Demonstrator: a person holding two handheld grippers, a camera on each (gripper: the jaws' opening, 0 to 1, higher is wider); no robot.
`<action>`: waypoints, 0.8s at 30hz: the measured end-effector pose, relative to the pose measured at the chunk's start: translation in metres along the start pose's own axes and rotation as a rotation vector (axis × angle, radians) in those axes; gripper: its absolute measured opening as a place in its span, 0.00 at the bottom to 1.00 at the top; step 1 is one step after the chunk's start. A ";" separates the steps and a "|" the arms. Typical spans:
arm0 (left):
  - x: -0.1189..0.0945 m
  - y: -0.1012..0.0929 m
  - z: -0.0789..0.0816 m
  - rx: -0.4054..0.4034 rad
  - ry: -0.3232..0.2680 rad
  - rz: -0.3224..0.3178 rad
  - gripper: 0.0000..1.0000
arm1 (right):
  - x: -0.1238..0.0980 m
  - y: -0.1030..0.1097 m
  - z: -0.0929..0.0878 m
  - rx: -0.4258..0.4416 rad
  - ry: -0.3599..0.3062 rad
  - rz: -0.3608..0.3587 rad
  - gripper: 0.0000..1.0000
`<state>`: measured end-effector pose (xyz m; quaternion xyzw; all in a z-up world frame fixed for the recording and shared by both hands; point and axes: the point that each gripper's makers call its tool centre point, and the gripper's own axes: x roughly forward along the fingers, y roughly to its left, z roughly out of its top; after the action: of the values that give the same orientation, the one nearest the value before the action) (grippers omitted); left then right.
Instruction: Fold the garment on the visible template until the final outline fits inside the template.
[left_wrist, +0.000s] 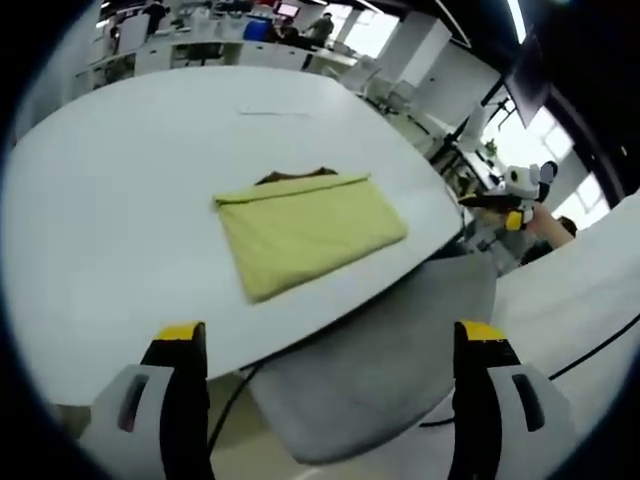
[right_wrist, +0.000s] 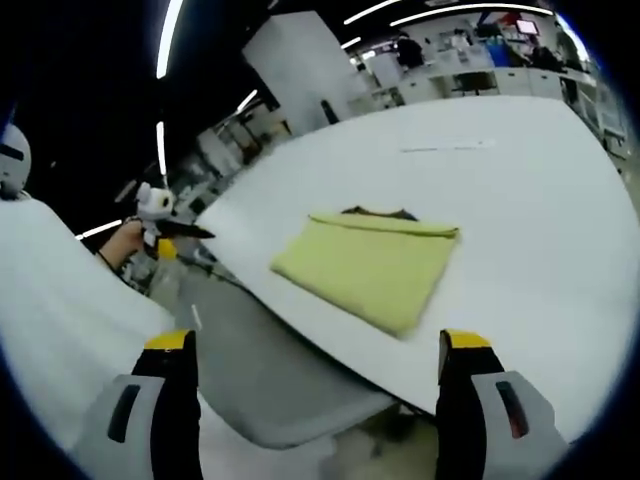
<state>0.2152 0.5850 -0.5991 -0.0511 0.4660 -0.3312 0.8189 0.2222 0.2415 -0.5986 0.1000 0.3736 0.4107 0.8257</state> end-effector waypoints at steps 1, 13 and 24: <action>0.000 0.000 0.000 0.000 0.001 0.000 0.99 | 0.000 -0.001 0.000 0.001 0.000 -0.002 0.99; 0.012 -0.003 0.004 -0.011 -0.003 -0.010 0.99 | 0.005 -0.011 -0.001 0.010 0.013 -0.019 0.94; 0.022 0.008 0.023 0.009 -0.071 0.036 0.90 | 0.019 -0.016 -0.005 0.015 0.043 -0.004 0.86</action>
<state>0.2454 0.5732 -0.6059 -0.0509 0.4360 -0.3166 0.8409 0.2355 0.2443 -0.6199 0.0965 0.3946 0.4081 0.8176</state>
